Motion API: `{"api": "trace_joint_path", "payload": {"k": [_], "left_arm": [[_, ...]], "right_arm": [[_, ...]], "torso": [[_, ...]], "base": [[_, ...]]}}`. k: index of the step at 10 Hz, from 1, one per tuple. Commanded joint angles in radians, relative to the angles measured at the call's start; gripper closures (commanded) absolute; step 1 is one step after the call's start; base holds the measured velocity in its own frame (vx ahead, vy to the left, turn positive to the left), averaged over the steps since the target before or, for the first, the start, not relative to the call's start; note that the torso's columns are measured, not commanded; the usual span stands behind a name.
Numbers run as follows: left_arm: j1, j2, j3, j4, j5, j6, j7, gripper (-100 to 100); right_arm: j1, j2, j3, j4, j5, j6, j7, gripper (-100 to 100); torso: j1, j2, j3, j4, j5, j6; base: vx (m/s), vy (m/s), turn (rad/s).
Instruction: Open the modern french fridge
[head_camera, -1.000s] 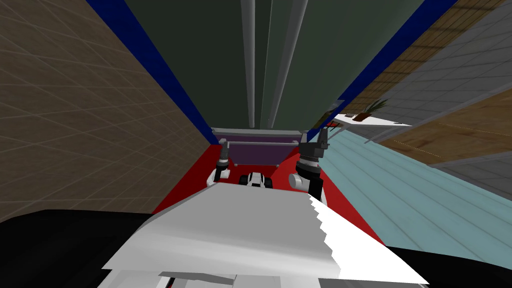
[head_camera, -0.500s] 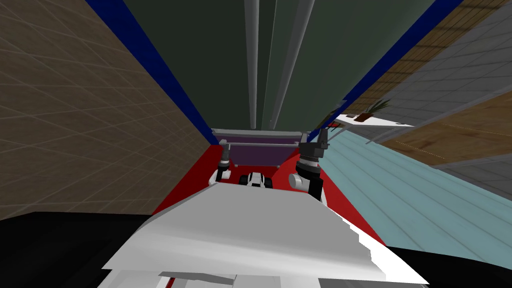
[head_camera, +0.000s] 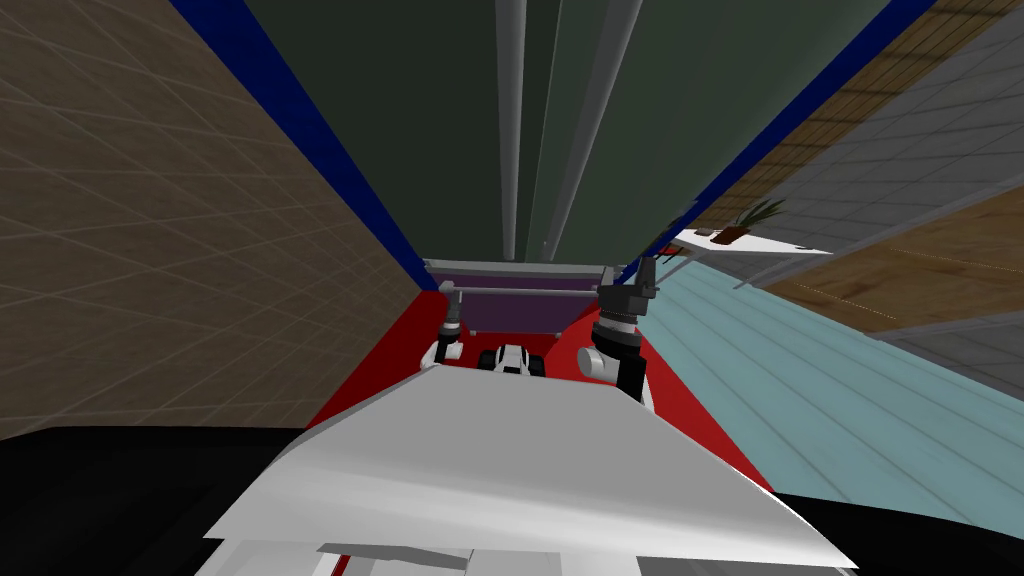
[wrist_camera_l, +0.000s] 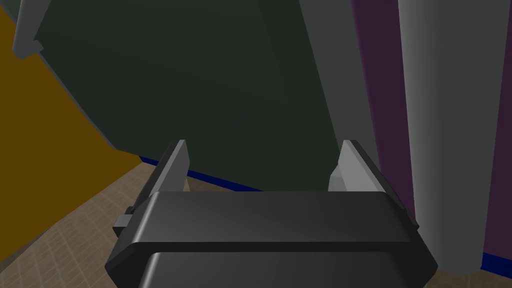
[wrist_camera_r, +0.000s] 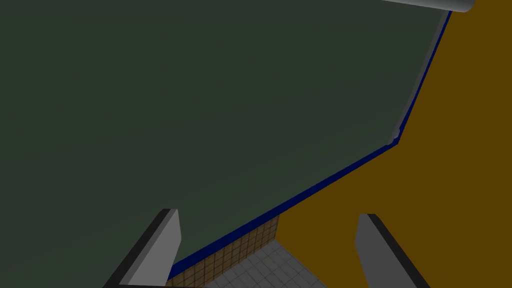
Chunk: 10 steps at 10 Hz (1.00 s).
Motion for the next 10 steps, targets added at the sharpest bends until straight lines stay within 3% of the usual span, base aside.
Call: {"api": "trace_joint_path", "payload": {"k": [1,10], "left_arm": [[-0.015,-0.007,0.002,0.065,-0.001,-0.026,-0.003,-100],[-0.089,-0.028,0.014,0.310,0.001,-0.129,-0.009,-100]], "right_arm": [[0.000,0.000,0.000,0.000,0.000,0.000,0.000,0],[0.000,0.000,0.000,0.000,0.000,0.000,0.000,0]], "torso": [[0.000,0.000,0.000,0.000,0.000,0.000],[0.001,-0.002,-0.001,-0.001,0.000,0.000]], "base": [[0.032,0.021,0.002],[0.030,0.023,0.003]]}}
